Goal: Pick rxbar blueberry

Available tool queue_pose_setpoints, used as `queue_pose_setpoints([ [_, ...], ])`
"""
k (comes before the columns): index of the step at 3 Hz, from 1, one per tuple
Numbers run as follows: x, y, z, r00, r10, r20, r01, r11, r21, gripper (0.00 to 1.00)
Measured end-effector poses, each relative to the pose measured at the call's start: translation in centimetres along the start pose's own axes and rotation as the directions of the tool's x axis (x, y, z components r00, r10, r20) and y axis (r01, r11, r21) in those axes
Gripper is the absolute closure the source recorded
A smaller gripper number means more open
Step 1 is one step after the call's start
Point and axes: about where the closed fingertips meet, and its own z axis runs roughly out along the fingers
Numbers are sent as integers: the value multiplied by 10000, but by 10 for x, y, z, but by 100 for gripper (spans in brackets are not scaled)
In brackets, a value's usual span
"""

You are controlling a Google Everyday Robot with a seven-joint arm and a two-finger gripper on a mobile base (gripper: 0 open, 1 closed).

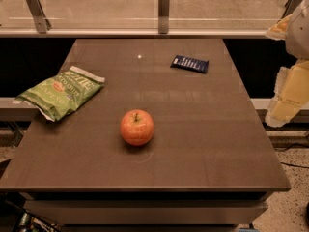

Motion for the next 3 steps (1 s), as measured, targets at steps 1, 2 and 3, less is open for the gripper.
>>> queue_pose_setpoints([
  [1,0,0,0,10000,1,2,-1,10000,3,0],
  [2,-4,-15,-1,9980,488,408,-502,9981,349,0],
  [3,-8,-30,-2,9848,1351,1096,-1435,9870,730,0],
])
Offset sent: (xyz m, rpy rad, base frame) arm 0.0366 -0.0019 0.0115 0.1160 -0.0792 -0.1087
